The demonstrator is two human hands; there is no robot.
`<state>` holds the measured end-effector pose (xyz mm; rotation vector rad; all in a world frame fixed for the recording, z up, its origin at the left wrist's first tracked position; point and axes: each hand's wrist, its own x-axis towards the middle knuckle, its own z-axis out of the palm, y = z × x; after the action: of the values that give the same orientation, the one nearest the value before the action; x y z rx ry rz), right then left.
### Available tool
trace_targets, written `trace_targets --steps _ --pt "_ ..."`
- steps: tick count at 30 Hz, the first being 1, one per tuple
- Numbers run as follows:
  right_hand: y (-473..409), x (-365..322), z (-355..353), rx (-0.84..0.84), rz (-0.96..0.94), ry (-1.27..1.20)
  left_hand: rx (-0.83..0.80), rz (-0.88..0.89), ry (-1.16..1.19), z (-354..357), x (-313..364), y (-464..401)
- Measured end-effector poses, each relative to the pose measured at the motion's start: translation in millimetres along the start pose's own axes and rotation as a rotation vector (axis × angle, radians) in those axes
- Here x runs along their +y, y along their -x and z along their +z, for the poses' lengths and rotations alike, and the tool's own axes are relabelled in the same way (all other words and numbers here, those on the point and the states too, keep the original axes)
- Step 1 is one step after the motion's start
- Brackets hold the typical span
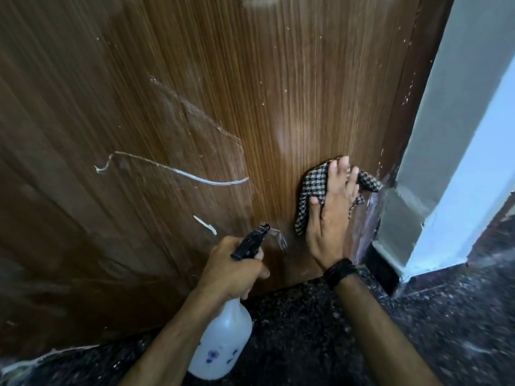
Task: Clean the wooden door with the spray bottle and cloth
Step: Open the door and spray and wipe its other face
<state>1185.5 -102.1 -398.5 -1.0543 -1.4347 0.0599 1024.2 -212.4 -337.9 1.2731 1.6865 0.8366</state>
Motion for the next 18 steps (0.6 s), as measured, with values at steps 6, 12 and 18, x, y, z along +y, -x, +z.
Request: trace_targets --steps 6,12,18 --pt "26 3 15 -0.002 0.002 0.112 0.029 0.0 0.005 3 -8 -1" --pt "26 -6 19 -0.056 -0.161 0.117 0.027 -0.025 0.056 -1 -19 -2" --pt "68 24 34 -0.129 -0.271 0.234 0.005 -0.032 0.052 -4 -30 -3"
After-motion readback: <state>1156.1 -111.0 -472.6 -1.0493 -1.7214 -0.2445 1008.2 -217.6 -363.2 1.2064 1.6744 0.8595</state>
